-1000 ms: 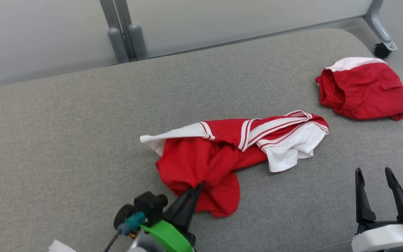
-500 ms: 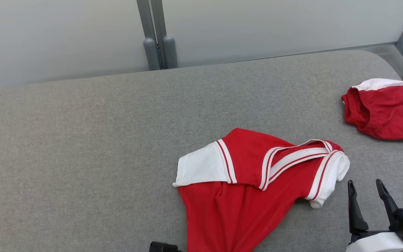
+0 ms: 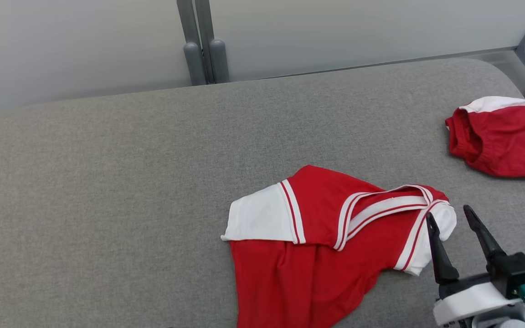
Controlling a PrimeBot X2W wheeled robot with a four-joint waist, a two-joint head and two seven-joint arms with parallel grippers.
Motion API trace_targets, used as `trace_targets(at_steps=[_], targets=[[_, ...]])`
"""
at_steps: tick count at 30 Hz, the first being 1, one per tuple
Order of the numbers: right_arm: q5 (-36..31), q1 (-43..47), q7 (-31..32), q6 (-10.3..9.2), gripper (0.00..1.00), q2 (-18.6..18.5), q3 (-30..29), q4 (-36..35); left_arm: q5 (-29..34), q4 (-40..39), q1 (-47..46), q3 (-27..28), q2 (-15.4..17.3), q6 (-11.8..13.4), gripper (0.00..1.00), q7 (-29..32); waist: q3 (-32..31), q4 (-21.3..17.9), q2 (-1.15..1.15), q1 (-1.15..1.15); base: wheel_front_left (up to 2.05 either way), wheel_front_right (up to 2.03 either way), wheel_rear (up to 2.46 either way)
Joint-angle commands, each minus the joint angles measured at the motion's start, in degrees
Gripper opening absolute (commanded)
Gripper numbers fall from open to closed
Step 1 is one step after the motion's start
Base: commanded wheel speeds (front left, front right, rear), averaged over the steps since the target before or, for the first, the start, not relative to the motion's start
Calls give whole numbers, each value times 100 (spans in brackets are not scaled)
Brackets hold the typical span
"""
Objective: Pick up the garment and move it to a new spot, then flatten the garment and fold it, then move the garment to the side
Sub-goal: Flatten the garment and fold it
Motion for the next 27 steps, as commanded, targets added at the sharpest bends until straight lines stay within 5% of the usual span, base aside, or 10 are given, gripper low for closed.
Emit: trace_targets(at_steps=[1,9,18,22,27], targets=[[1,-167,-15,-7,100,-86,90,-92,99,-109,44,71,110,74,100,-74,11,26,0,0,0,0,0],[51,-518,-14,-7,100,-396,686,-441,1097,-611,-270,673,183,742,100,-1380,-73,227,0,0,0,0,0],[170,-804,-14,-7,100,-809,1710,-60,2122,-501,-460,943,86,1239,100,-2594,-75,486,0,0,0,0,0],[232,-886,-15,-7,100,-930,2145,327,2350,-525,-367,1133,-85,1370,100,-2715,-4,630,0,0,0,0,0],[211,-1054,-14,-7,100,-1025,2627,982,2563,-571,-316,1339,-285,1234,100,-2736,114,796,0,0,0,0,0]])
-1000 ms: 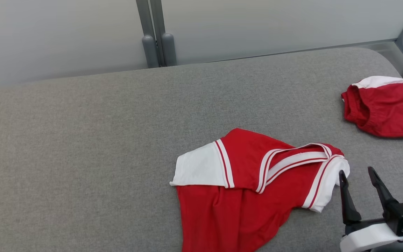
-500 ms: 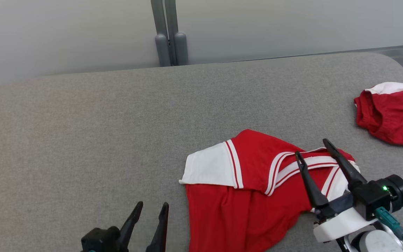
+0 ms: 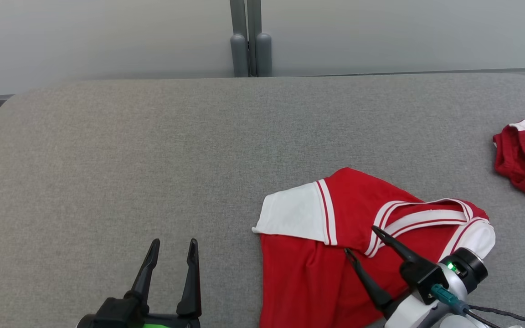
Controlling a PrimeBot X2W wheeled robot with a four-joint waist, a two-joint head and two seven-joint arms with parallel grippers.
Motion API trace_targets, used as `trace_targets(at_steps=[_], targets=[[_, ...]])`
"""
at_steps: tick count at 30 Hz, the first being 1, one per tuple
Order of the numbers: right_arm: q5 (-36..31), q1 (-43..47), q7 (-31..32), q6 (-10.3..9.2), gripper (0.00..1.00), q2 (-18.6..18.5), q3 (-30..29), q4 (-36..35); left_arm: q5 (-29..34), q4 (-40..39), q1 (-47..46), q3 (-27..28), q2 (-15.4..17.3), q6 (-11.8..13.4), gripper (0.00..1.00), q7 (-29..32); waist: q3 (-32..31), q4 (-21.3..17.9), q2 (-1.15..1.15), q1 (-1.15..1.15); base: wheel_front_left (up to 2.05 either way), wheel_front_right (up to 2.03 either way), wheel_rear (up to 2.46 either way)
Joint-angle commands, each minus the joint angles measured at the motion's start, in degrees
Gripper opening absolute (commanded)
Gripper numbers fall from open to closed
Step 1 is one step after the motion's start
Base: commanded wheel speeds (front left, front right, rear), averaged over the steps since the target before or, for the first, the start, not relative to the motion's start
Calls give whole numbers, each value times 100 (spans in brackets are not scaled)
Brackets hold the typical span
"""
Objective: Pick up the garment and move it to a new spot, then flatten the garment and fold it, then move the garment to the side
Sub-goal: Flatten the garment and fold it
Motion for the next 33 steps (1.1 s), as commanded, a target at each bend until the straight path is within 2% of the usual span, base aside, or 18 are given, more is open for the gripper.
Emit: trace_targets(at_steps=[1,8,15,16,17,18,20,22,23,24,26,27,29,33], targets=[[27,-135,-15,-7,100,-5,103,172,66,-17,29,81,-44,-71,100,-25,104,104,0,0,0,0,0],[37,-628,-16,-7,100,79,453,843,323,78,64,365,-253,-315,100,-27,210,205,0,0,0,0,0],[111,-931,-15,-7,100,64,377,1075,516,211,82,565,-474,-521,100,-22,251,275,0,0,0,0,0],[121,-964,-15,-7,81,59,342,1107,544,231,87,595,-509,-564,100,-23,253,280,0,0,0,0,0],[117,-998,-15,-7,49,51,316,1150,561,250,94,614,-538,-578,100,-23,256,286,0,0,0,0,0],[60,-1071,-15,-7,39,24,353,1279,591,296,101,650,-594,-635,100,-24,261,303,0,0,0,0,0],[87,-1154,-8,-7,39,29,391,1384,639,340,96,678,-643,-692,100,-24,260,325,0,0,0,0,0],[140,-1226,41,-7,29,7,482,1471,646,374,83,715,-695,-743,100,-24,265,352,0,0,0,0,0],[166,-1272,87,-7,20,-19,540,1511,651,391,72,736,-722,-766,100,-23,268,367,0,0,0,0,0],[197,-1303,114,-7,17,-34,570,1539,645,403,66,757,-742,-781,100,-23,268,383,0,0,0,0,0],[287,-1374,208,-7,22,-54,678,1585,666,433,66,802,-781,-828,100,-23,260,406,0,0,0,0,0],[368,-1399,305,-7,17,-73,762,1618,676,451,72,826,-805,-851,100,-23,257,420,0,0,0,0,0],[563,-1449,451,-7,0,-112,886,1630,684,477,81,862,-839,-889,100,-23,250,448,0,0,0,0,0],[933,-1526,702,-7,0,-263,1025,1487,723,509,112,944,-898,-947,100,-23,205,495,0,0,0,0,0]])
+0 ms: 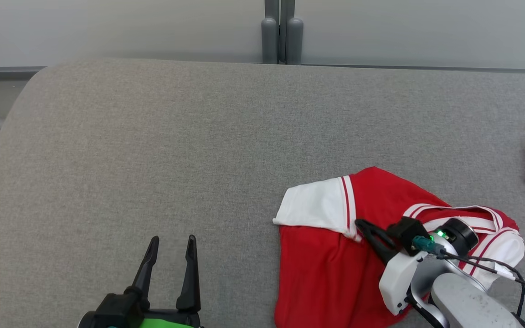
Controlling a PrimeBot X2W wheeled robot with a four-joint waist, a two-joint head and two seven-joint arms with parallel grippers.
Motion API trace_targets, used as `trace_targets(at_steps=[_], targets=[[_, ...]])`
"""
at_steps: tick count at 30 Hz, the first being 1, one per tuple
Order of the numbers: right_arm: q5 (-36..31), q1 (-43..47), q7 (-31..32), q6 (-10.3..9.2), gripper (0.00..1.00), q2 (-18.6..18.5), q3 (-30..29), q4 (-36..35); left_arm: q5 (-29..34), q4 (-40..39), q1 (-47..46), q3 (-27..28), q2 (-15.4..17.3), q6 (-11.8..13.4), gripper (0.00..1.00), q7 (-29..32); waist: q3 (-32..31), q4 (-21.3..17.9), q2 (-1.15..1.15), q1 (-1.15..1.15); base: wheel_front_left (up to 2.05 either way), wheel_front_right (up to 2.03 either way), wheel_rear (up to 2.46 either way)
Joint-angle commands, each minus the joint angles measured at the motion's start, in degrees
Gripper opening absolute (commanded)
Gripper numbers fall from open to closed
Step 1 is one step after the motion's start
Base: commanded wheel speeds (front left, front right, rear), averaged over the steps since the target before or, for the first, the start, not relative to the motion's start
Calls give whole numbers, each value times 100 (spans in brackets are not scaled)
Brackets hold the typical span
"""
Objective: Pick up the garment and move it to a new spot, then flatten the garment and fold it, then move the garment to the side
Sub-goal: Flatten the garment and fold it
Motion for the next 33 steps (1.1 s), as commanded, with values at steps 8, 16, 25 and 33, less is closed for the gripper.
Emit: trace_targets(at_steps=[8,16,25,33], targets=[[259,52,363,-7,40,-381,116,-679,78,36,134,192,-67,-101,100,-16,-73,-29,0,0,0,0,0],[351,377,602,-7,66,-534,202,-1346,98,51,132,236,-89,-152,100,-16,-67,-87,0,0,0,0,0],[282,382,823,-7,56,-563,318,-1338,54,33,-38,111,-93,-119,100,-16,148,-20,0,0,0,0,0],[215,108,746,-7,15,-471,323,-1030,36,75,-108,82,-92,-81,100,-16,229,67,0,0,0,0,0]])
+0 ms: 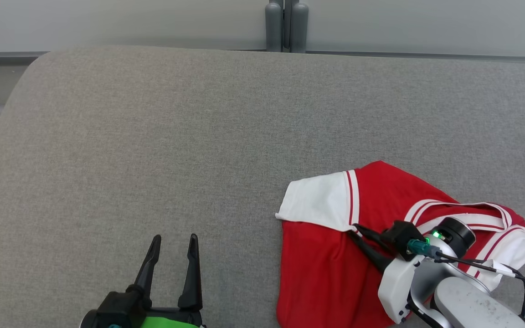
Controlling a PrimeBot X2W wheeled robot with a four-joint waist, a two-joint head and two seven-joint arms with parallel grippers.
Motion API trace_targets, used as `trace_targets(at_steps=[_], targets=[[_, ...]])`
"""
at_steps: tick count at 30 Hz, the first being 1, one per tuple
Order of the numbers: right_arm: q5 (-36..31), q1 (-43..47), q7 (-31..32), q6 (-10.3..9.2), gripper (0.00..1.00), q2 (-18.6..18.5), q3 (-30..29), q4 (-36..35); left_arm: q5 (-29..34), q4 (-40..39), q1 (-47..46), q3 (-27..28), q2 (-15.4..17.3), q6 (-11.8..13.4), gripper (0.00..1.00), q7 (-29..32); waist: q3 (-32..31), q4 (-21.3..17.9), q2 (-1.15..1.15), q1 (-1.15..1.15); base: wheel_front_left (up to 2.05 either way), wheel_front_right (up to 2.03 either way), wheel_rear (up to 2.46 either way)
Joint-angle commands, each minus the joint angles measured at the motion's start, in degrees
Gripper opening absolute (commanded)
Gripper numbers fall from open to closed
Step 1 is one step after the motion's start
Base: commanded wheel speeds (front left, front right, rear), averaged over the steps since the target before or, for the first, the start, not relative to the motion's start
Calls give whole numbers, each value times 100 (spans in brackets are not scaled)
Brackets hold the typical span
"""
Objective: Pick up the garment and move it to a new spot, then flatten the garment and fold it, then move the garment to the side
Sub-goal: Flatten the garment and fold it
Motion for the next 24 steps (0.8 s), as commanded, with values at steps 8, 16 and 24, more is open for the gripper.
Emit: trace_targets(at_steps=[8,16,24], targets=[[168,-211,-28,-7,0,-80,-197,-189,-39,27,-11,10,2,57,100,-16,-84,-16,0,0,0,0,0],[1005,-855,437,-7,0,-138,-689,-1408,-50,60,10,10,2,37,100,-16,-225,-92,0,0,0,0,0],[1804,-1907,1268,-7,0,86,-1343,-1541,-113,178,-107,-128,3,-24,100,-16,-414,90,0,0,0,0,0]])
